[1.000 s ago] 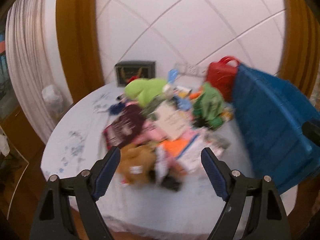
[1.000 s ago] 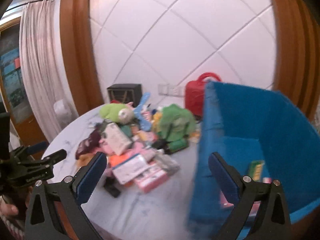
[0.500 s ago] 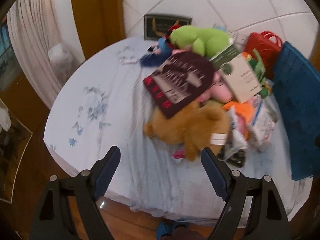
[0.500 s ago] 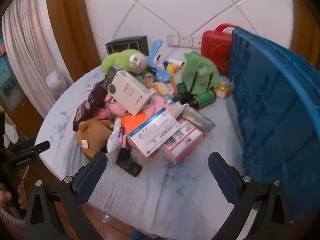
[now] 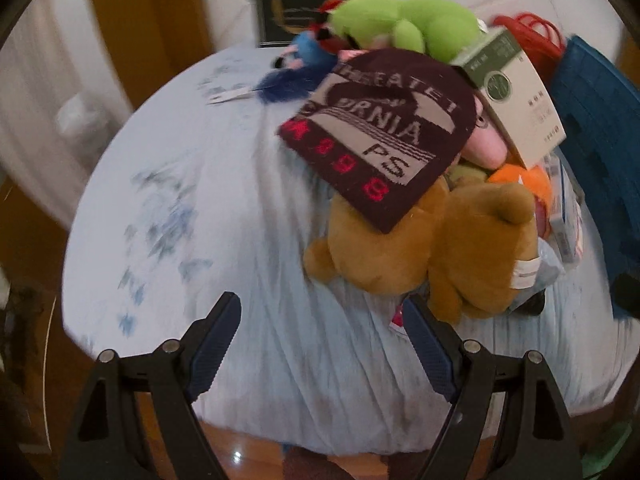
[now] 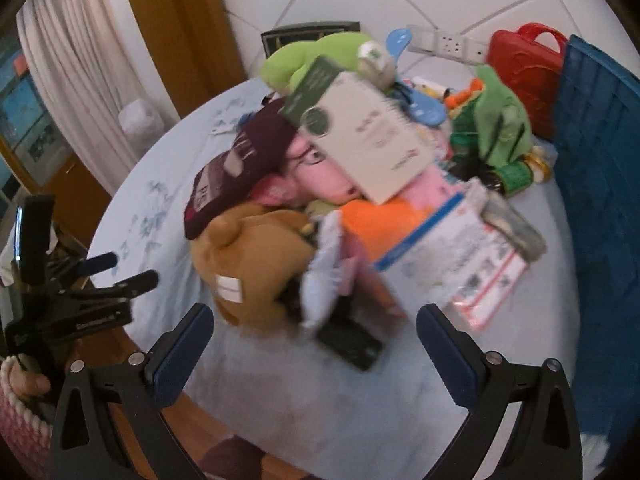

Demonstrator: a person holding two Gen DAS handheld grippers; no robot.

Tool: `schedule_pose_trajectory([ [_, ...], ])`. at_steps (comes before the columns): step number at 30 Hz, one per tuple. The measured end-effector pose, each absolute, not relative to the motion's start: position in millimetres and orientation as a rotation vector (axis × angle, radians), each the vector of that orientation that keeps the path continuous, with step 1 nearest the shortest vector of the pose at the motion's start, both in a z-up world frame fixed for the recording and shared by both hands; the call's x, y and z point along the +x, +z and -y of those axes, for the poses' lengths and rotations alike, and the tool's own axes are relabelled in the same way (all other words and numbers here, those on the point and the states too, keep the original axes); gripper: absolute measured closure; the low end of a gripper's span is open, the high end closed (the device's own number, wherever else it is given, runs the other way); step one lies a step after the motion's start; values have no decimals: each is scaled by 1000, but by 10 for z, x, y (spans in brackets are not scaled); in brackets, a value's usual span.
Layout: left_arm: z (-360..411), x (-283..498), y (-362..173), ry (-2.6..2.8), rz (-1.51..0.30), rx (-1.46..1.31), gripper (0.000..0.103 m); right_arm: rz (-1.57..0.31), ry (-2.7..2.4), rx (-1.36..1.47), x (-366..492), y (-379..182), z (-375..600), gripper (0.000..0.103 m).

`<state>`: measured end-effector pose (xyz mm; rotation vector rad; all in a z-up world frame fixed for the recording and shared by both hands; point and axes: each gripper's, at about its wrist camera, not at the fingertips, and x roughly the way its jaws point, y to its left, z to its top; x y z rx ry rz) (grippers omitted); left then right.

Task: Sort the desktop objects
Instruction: 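Move both tools back from the crate toward the heap of items, then close both tools together on the brown teddy bear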

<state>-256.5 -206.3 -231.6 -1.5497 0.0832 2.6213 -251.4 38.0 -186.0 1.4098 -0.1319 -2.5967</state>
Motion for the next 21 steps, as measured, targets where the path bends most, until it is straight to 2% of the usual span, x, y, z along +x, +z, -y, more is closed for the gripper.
schedule_pose_trajectory([
  [6, 2043, -2796, -2488, 2403, -216, -1450, 20, 261, -2676, 1445, -2551, -2029, 40, 1],
  [9, 2013, -2883, -2602, 2327, -260, -1419, 20, 320, -2708, 1502, -2602, -2162, 219, 7],
  [21, 1771, -3137, -2933, 2193, -304, -1376, 18, 364, -2773, 1619, -2992, -2616, 418, 7],
])
